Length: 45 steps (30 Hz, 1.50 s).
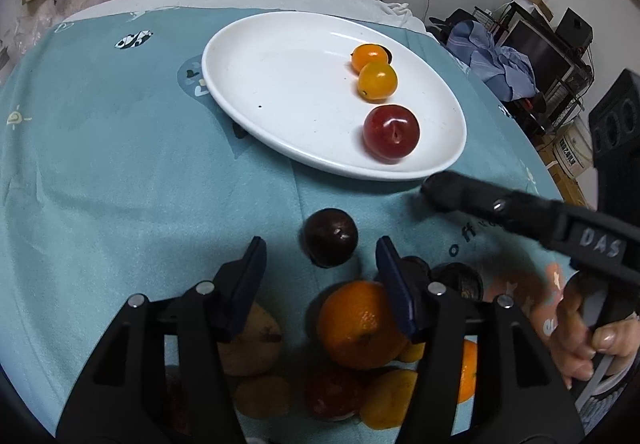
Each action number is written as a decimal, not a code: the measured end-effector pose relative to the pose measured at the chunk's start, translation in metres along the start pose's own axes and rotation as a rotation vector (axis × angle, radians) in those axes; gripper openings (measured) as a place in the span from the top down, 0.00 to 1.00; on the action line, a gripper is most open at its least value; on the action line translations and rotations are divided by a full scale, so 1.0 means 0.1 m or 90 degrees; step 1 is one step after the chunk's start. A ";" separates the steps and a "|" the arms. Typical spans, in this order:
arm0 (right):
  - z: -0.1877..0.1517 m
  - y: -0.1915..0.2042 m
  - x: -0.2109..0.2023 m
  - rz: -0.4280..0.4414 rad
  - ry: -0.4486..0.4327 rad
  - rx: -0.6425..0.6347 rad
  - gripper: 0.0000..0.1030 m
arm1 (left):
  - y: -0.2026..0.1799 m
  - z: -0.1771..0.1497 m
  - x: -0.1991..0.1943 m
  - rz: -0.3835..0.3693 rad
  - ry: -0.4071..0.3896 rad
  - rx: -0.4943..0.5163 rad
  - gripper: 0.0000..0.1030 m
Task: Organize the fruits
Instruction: 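Grasp a dark purple plum with the right tool while the left tool grasps another, then carry both dark plums over the white plate and open both tools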
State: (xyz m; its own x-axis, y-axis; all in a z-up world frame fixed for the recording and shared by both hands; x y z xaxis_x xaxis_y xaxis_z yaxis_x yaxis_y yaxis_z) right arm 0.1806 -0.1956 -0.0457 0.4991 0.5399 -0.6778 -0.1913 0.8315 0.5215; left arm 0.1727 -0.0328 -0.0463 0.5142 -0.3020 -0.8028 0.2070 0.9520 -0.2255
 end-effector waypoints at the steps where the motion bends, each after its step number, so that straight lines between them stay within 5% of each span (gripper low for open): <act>1: 0.01 -0.01 -0.01 0.003 0.000 0.004 0.71 | -0.02 0.01 0.02 0.006 0.003 0.003 0.44; 10: 0.02 -0.07 0.02 0.003 0.009 0.013 0.71 | -0.14 0.05 0.11 0.029 0.009 0.036 0.69; 17: 0.01 -0.06 -0.12 -0.002 -0.015 0.004 0.71 | 0.00 0.01 -0.12 0.021 -0.028 0.011 0.70; 24: 0.14 -0.01 -0.49 -0.021 -0.103 -0.021 0.71 | 0.08 0.23 -0.53 0.053 -0.107 -0.002 0.70; 36: 0.70 -0.22 0.07 -0.154 -0.093 -0.043 0.69 | 0.09 0.75 0.16 0.095 -0.068 -0.002 0.68; 39: 0.69 -0.25 0.15 -0.153 -0.071 -0.049 0.68 | 0.11 0.74 0.14 0.087 -0.075 -0.006 0.54; 40: 0.68 -0.25 0.13 -0.153 -0.074 -0.049 0.59 | 0.12 0.74 0.09 0.089 -0.084 -0.007 0.47; 41: 0.68 -0.24 0.10 -0.157 -0.082 -0.048 0.38 | 0.12 0.74 0.04 0.092 -0.094 -0.009 0.44; 45: 0.63 -0.14 -0.06 -0.152 -0.128 -0.075 0.36 | 0.13 0.72 -0.13 0.084 -0.115 -0.019 0.42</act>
Point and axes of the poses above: each gripper's, at about its wrist camera, not at the fingertips, and x roughly the way its jaws point, y to its left, z to its top, the point moved 2 cm from there along x, roughly the way its jaws point, and after that the axes turned 1 degree about x, right-handed, at the moved point
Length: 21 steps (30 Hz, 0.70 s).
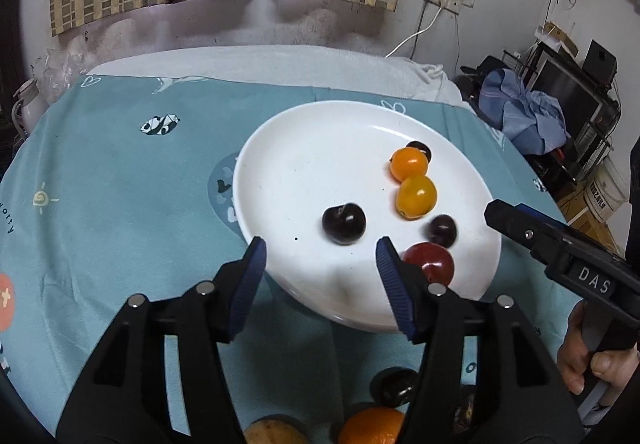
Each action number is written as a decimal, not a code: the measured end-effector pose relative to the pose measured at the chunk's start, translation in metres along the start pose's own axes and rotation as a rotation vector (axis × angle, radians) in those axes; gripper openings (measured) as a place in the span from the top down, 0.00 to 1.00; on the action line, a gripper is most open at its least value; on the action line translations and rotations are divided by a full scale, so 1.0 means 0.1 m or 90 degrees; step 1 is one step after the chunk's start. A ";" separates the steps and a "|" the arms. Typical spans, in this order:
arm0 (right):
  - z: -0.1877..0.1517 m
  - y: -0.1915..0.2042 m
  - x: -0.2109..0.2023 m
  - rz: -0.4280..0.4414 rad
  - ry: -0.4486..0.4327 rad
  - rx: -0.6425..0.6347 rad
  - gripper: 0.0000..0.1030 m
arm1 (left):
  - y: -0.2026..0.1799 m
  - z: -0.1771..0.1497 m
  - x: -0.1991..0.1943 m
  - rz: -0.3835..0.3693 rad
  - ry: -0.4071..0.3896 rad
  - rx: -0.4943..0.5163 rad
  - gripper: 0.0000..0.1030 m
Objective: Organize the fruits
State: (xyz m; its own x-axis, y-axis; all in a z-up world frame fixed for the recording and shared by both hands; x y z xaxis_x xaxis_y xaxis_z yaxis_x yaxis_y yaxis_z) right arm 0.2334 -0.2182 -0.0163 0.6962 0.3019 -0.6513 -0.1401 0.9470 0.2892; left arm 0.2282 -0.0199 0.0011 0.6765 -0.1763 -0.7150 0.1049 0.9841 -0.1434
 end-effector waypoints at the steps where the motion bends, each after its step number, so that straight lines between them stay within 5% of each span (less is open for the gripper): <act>1: 0.00 0.01 -0.03 0.004 -0.003 0.000 0.36 | 0.01 -0.01 -0.03 0.003 -0.004 0.000 0.39; 12: -0.63 0.06 -0.53 0.064 0.016 -0.005 0.36 | 0.43 -0.62 -0.66 0.053 -0.036 -0.029 0.24; 16: -0.83 0.12 -0.65 0.066 0.015 -0.020 0.36 | 0.56 -1.01 -0.83 0.070 -0.029 -0.040 0.17; 21: -0.89 0.10 -0.63 0.064 0.026 -0.016 0.36 | 0.68 -1.12 -0.84 0.062 -0.009 -0.065 0.16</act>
Point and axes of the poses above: each gripper's, at about its wrist camera, not at the fingertips, and x roughly the way its jaws point, y to its left, z to its top, the point moved 2 cm from there along x, roughly the way its jaws point, and after that the axes turned 1 degree about x, right-handed, at the moved point
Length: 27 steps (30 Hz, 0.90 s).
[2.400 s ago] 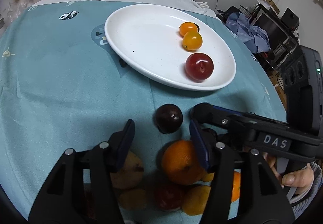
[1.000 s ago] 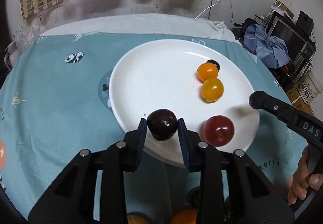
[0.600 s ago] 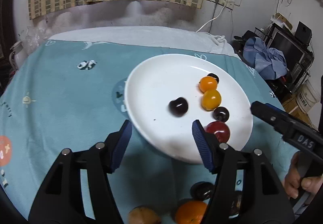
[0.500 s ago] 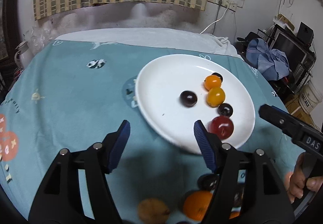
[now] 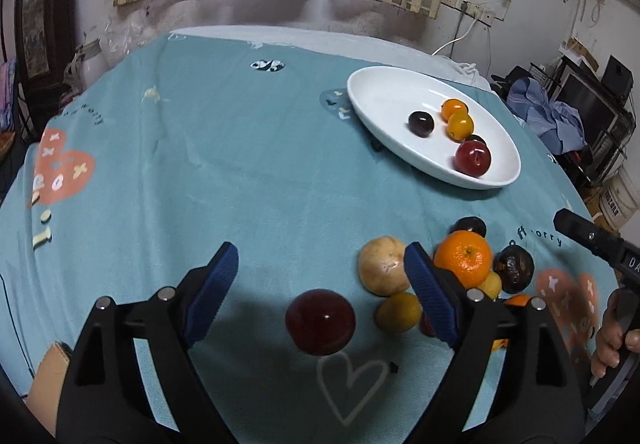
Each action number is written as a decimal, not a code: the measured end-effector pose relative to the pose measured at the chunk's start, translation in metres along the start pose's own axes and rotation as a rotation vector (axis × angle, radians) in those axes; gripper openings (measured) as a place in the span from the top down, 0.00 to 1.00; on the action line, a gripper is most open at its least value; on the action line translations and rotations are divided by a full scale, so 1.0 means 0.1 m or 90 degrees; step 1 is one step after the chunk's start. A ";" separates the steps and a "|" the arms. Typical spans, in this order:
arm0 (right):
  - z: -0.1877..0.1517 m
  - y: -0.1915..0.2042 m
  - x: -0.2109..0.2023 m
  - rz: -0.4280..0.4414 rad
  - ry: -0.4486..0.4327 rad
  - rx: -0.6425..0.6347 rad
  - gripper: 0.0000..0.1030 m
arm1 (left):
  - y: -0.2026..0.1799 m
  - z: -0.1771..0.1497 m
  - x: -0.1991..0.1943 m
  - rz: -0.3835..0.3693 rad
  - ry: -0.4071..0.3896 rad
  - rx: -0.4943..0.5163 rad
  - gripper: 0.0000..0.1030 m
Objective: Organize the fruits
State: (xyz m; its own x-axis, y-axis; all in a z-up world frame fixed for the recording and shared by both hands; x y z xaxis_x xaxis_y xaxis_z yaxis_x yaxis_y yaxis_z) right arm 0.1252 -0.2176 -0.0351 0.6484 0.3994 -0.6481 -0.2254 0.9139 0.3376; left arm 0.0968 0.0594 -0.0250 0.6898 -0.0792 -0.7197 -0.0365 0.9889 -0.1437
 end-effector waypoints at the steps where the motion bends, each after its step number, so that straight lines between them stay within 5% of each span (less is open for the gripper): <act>1: -0.01 -0.02 0.01 -0.001 0.002 0.005 0.36 | 0.05 0.00 0.01 -0.003 0.005 -0.013 0.16; 9: -0.03 -0.06 0.11 0.023 0.041 0.034 0.36 | -0.02 0.00 0.13 -0.019 0.033 -0.002 0.16; 15: 0.00 0.16 0.20 0.124 0.076 0.034 0.37 | -0.25 -0.04 0.16 -0.002 0.037 0.062 0.15; 23: 0.06 0.41 0.56 0.101 0.136 0.033 0.56 | -0.13 0.01 0.14 -0.010 0.038 0.022 0.15; 27: 0.07 0.41 0.70 0.077 0.145 0.052 0.57 | -0.10 0.03 0.11 -0.011 0.031 0.013 0.15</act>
Point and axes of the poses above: each gripper's, at about its wrist camera, not at the fingertips, and x roughly the way its jaws point, y to its left, z to its top, the point moved 2 cm from there along x, roughly the way its jaws point, and after that the axes turned 1 degree about x, right-handed, at the moved point
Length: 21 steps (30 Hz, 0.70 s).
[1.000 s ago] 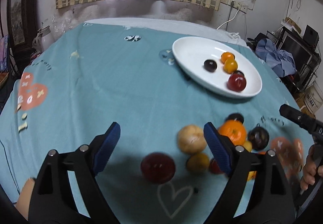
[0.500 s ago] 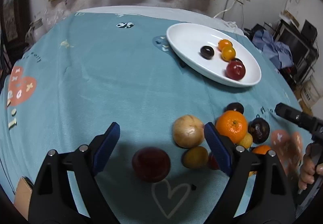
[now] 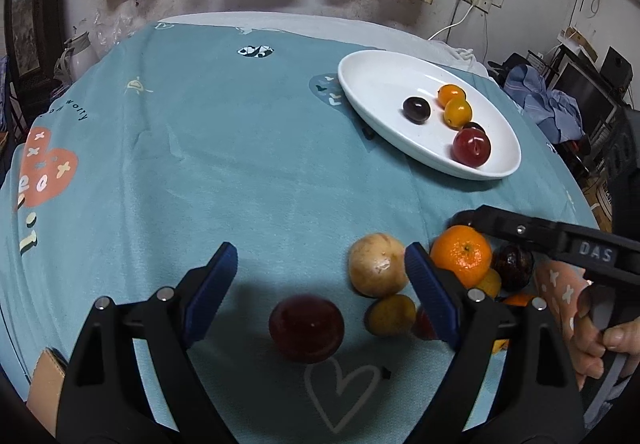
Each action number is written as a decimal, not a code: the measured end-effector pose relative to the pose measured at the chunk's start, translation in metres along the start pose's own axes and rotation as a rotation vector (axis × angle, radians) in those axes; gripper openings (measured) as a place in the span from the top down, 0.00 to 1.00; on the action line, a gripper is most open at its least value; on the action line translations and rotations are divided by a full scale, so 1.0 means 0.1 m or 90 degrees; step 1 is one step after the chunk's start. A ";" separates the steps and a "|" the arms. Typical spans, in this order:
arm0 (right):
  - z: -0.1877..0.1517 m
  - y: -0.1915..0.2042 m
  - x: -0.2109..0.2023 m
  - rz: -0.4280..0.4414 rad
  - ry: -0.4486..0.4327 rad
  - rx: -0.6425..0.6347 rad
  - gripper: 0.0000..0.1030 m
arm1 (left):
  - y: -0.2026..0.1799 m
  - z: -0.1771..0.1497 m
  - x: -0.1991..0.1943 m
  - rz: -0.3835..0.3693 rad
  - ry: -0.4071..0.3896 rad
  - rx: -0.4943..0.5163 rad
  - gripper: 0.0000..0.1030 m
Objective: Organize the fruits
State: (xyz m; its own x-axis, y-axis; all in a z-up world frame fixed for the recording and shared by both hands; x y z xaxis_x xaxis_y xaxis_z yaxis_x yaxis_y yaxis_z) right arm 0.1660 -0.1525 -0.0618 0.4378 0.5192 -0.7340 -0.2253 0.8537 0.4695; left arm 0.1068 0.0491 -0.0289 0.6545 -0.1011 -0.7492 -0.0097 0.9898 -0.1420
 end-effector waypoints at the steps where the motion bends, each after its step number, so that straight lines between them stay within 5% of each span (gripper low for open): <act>1: 0.01 -0.02 0.02 -0.001 0.000 0.006 0.58 | 0.00 0.01 -0.01 0.000 -0.003 -0.001 0.15; 13: 0.03 -0.12 0.13 0.030 -0.003 0.054 0.74 | 0.02 0.02 -0.03 0.007 -0.008 -0.001 0.09; 21: 0.02 -0.09 0.14 0.025 -0.001 0.033 0.73 | 0.04 0.01 0.01 0.011 0.001 -0.005 0.09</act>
State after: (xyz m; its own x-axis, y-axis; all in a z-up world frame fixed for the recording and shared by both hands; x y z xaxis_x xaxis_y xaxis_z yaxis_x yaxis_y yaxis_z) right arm 0.1764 -0.1534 -0.0754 0.4311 0.5517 -0.7140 -0.1963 0.8297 0.5225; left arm 0.1086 0.0530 -0.0297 0.6534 -0.0842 -0.7523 -0.0265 0.9906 -0.1339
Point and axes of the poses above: each gripper's, at about its wrist camera, not at the fingertips, and x roughly the way its jaws point, y to its left, z to its top, the point moved 2 cm from there along x, roughly the way its jaws point, and after that the axes turned 1 degree about x, right-handed, at the moved point
